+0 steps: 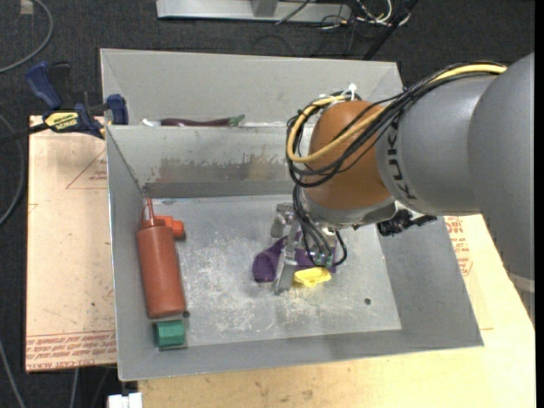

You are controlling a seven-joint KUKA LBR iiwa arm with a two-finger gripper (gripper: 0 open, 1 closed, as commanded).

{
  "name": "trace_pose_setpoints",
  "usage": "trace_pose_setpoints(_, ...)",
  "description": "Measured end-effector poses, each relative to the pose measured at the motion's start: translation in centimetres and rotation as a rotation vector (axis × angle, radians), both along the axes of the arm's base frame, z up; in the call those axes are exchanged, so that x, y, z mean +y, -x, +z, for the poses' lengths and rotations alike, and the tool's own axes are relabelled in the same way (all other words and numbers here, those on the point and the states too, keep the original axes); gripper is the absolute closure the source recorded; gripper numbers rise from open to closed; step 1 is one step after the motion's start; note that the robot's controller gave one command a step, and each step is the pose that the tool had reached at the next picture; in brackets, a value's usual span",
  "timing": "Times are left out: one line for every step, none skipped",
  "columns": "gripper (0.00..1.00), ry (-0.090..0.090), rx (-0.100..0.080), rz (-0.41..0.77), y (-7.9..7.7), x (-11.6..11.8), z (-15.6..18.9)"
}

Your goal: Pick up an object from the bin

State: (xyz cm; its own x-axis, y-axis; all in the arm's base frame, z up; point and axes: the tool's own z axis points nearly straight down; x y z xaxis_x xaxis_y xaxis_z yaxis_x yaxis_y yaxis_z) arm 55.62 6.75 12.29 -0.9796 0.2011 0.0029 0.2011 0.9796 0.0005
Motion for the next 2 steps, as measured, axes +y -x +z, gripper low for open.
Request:
trace_pose_setpoints(0.0, -0.001, -0.007, 0.251, -0.8, -0.6, -0.9)
trace_pose_setpoints(1.0, -0.002, -0.001, 0.035, -2.2, -4.5, -5.3)
